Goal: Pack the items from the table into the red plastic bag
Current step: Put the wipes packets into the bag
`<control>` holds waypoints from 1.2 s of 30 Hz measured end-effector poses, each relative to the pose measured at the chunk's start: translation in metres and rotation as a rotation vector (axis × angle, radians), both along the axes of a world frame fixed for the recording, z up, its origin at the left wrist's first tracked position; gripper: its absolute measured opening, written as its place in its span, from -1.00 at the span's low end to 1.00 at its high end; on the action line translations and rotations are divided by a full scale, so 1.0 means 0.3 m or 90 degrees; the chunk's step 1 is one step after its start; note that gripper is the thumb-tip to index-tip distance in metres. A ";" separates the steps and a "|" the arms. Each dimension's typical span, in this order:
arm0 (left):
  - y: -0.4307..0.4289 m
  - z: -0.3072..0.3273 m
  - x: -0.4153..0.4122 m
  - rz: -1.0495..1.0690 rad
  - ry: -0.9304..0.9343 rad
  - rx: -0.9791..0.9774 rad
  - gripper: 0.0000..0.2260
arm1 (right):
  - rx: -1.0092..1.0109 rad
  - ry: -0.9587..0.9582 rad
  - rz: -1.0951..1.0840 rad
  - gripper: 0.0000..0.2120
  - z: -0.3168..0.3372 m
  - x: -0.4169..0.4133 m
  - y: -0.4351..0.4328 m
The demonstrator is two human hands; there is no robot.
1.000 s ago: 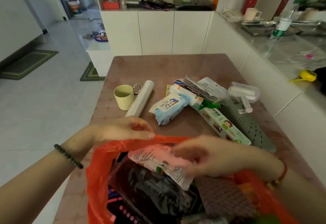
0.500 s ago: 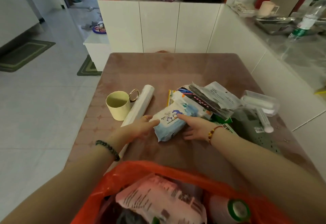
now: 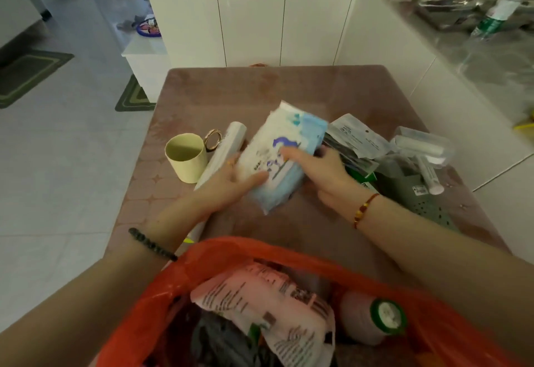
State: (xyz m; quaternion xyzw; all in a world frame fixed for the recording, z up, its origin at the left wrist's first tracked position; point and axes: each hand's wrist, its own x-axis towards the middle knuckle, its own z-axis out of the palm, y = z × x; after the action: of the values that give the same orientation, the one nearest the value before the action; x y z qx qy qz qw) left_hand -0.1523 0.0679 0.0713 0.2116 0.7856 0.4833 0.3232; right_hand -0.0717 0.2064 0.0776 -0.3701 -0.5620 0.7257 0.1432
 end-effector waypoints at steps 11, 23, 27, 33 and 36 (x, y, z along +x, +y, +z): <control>-0.146 0.307 0.431 -0.278 0.043 0.291 -0.76 | 0.365 0.200 0.202 -0.54 0.440 0.517 -0.138; -0.586 0.069 0.580 -0.674 0.654 -0.069 -0.51 | 0.996 0.057 0.196 -0.45 0.176 0.933 -0.371; -0.694 0.007 0.546 -0.708 0.730 -0.153 -0.34 | 1.056 0.110 0.187 -0.41 0.104 0.899 -0.487; -0.790 0.057 0.500 -0.678 0.771 -0.185 -0.66 | 0.911 0.089 0.156 -0.51 0.149 0.723 -0.629; -0.793 0.049 0.456 -0.562 0.637 -0.167 -0.75 | 0.655 0.005 0.231 -0.49 0.202 0.622 -0.611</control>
State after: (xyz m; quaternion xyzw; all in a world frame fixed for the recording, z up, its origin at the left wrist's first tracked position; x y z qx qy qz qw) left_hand -0.0154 -0.1700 0.0859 0.6697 0.7325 0.0505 0.1111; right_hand 0.1148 0.0233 0.1381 -0.1466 -0.8989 0.3714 0.1804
